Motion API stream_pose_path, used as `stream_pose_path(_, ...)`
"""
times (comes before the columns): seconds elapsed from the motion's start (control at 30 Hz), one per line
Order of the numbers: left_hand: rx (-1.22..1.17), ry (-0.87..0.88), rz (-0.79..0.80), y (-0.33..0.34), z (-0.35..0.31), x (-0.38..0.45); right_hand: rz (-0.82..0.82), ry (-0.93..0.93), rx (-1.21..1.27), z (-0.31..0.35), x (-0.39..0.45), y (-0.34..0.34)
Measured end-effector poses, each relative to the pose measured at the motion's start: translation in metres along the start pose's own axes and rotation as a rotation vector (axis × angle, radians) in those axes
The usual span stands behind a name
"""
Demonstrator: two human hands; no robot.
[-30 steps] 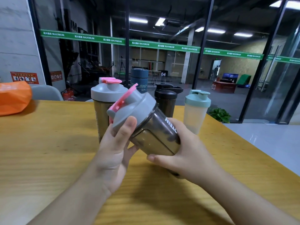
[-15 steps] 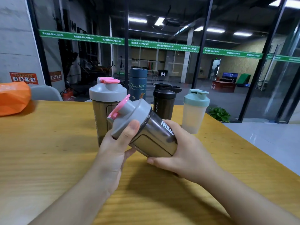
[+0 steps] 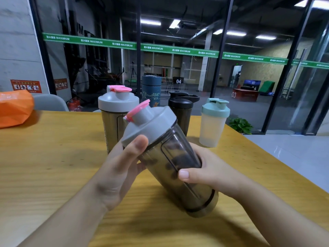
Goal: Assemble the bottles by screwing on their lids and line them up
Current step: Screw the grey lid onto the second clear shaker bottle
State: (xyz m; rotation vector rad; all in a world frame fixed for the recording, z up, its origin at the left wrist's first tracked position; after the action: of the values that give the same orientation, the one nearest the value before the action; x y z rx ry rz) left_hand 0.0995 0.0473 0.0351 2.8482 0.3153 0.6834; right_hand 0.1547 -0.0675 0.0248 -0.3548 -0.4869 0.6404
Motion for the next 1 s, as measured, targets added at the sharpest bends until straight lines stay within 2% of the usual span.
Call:
stream_pose_path(0.13,-0.025,-0.016,0.037,0.005,0.001,-0.001,0.030,-0.015,-0.003,0.003,-0.001,-0.001)
stream_pose_path(0.27,-0.070,-0.042,-0.013,0.003,0.006,0.002,-0.162,-0.057,-0.059,0.006,0.000,-0.015)
stream_pose_path(0.37,-0.065,-0.064,-0.103,-0.004,0.012,0.005,-0.323,-0.109,-0.269,0.014,-0.003,-0.024)
stream_pose_path(0.57,-0.044,-0.125,-0.248,-0.012,0.025,0.005,-0.514,-0.262,-0.798,0.027,-0.006,-0.029)
stream_pose_path(0.67,-0.064,-0.142,-0.312,-0.017,0.028,0.004,-0.609,-0.368,-0.898,0.036,-0.009,-0.027)
stream_pose_path(0.87,-0.074,-0.135,-0.360,-0.024,0.029,0.004,-0.504,-0.292,-0.833,0.026,-0.005,-0.022)
stream_pose_path(1.0,-0.052,-0.074,-0.344,-0.026,0.021,0.005,-0.394,-0.179,-0.620,0.018,-0.004,-0.019)
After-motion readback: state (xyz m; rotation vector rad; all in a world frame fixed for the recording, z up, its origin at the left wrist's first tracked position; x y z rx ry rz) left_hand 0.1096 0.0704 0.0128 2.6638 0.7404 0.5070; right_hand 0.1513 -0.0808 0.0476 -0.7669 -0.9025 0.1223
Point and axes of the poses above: each hand's wrist, its own x-axis towards the middle knuckle, its own y-axis out of the palm, z = x × y, the point moved 10 cm from there along x, towards the middle knuckle, and after that the axes turned 11 degrees about -z, right-handed, at the moved point
